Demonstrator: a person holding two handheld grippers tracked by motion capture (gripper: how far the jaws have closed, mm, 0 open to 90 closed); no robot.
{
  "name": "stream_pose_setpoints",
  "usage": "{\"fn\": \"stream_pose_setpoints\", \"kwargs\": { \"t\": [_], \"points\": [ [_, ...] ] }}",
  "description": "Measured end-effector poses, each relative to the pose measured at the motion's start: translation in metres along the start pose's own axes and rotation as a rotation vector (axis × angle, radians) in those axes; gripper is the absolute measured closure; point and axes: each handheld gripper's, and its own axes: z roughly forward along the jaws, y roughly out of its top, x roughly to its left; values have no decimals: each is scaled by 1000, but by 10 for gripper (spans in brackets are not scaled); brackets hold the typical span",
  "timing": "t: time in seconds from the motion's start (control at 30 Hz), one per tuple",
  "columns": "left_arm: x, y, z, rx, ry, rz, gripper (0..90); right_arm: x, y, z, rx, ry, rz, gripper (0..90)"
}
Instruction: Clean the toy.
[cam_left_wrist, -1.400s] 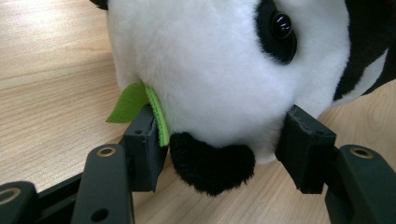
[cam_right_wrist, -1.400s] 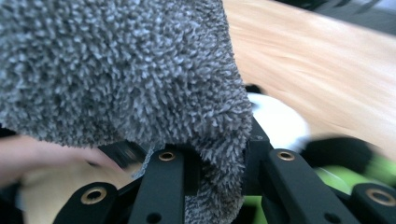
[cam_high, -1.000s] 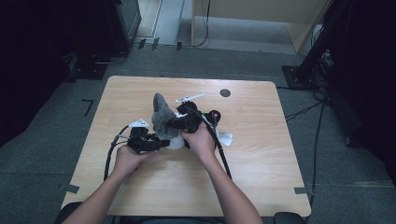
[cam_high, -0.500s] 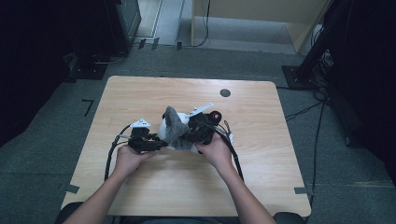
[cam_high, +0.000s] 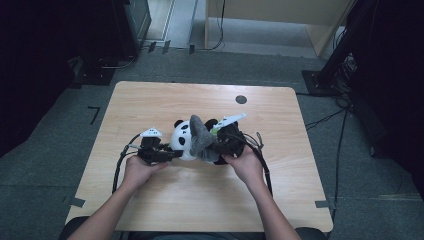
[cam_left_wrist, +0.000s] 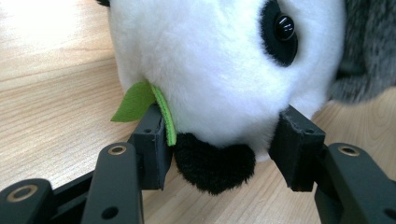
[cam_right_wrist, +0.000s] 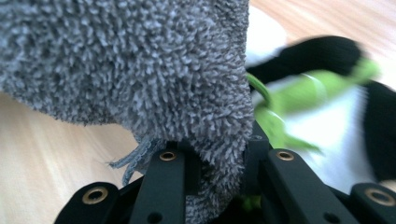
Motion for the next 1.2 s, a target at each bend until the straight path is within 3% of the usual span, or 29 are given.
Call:
{"fn": "stream_pose_setpoints", "kwargs": {
  "t": [0.1,0.4,0.47,0.53,0.63,0.67,0.73,0.77,0.83,0.87,0.93,1.03,1.1,1.13,1.2],
  "points": [
    [-1,0,0,-3,-6,-5,448,-12,-7,-8,-23,-13,34,765],
    [-1,0,1,-3,-12,-10,449,-23,-9,-17,-41,-34,70,765],
    [-1,0,1,-2,-12,-12,449,-25,-8,-24,-67,-46,84,765],
    [-1,0,1,-5,-14,-24,449,-26,-7,-26,-76,-40,93,765],
    [-1,0,1,-13,-19,-36,446,-23,3,-40,-145,0,126,766],
    [-2,-1,1,-12,-15,-30,444,-17,14,-47,-195,24,124,766],
    [-2,-1,1,-10,-13,-25,443,-14,19,-48,-208,32,120,766],
    [-2,-1,1,-10,-11,-23,442,-6,35,-45,-215,41,95,766],
    [-2,-1,1,-10,-9,-19,441,-3,40,-41,-211,43,88,766],
    [-2,-1,2,-12,-9,-17,440,2,55,-26,-192,63,78,765],
    [-2,-1,2,-13,-8,-14,439,4,59,-20,-186,70,80,765],
    [-2,-1,2,-12,-7,-6,438,9,72,8,-161,101,93,765],
    [-2,-1,1,-11,-5,-1,437,16,77,33,-114,115,103,765],
    [-2,-1,1,-11,-5,-1,437,16,77,33,-114,115,103,765],
    [-2,-1,1,-12,-2,2,436,20,75,54,-35,87,99,764]
  ]
}}
